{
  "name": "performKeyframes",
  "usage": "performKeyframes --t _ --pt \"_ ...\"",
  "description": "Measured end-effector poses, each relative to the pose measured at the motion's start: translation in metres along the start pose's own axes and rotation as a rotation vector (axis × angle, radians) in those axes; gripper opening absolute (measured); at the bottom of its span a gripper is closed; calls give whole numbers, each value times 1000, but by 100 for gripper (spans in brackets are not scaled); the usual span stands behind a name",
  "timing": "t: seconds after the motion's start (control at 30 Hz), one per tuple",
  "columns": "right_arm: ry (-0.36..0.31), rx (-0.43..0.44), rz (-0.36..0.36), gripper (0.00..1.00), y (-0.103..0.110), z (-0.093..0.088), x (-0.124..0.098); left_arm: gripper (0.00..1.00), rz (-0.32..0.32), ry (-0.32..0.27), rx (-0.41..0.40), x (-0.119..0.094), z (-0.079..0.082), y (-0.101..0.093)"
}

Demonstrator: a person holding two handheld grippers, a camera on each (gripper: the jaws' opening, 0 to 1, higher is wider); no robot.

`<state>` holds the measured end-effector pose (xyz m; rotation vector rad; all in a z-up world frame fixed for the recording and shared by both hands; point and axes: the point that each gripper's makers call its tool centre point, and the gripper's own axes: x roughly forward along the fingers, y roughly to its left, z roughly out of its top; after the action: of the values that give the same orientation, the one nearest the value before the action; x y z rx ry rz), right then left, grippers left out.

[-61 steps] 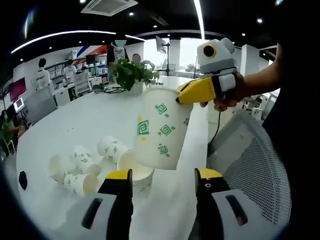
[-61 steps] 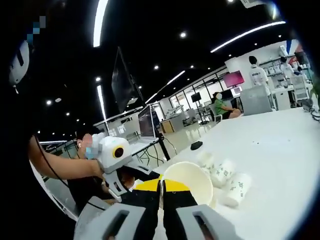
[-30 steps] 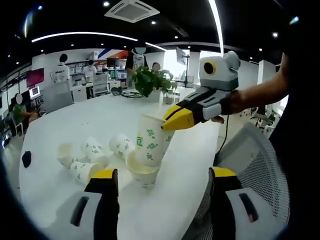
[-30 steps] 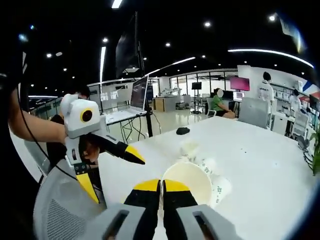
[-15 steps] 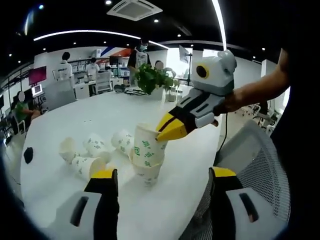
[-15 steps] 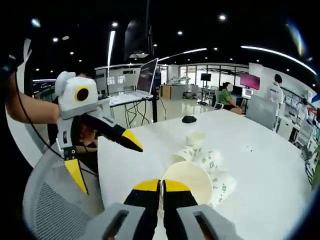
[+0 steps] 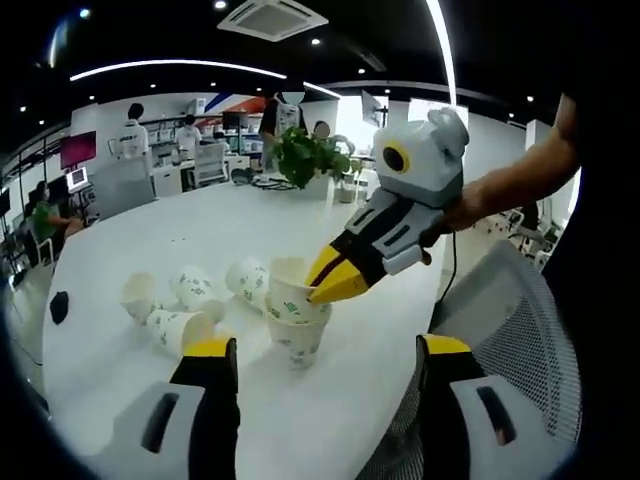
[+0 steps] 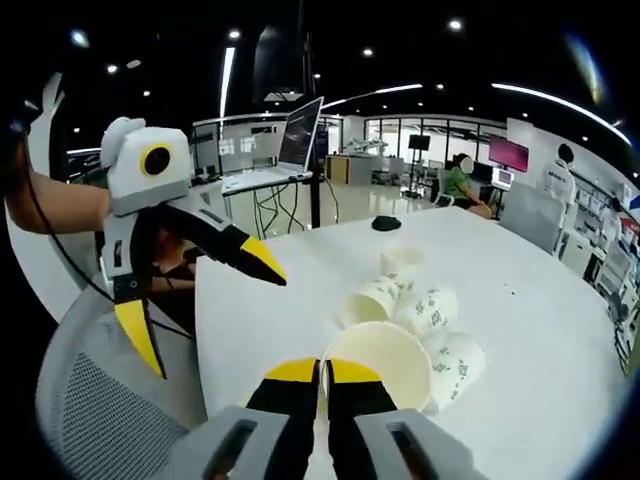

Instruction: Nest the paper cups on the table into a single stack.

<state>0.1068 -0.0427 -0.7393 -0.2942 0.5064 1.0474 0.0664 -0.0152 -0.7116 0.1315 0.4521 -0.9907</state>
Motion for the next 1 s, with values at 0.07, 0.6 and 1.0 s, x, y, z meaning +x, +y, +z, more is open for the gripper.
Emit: performKeyframes --t 0.07,0.6,1.0 --pt "7 -1 6 0 1 -2 3 72 2 0 -3 -1 0 0" --pt "59 31 44 0 10 -21 22 70 14 1 -14 -5 -6 3" --pt "59 70 46 1 14 -24 26 70 23 5 -18 -7 -11 5"
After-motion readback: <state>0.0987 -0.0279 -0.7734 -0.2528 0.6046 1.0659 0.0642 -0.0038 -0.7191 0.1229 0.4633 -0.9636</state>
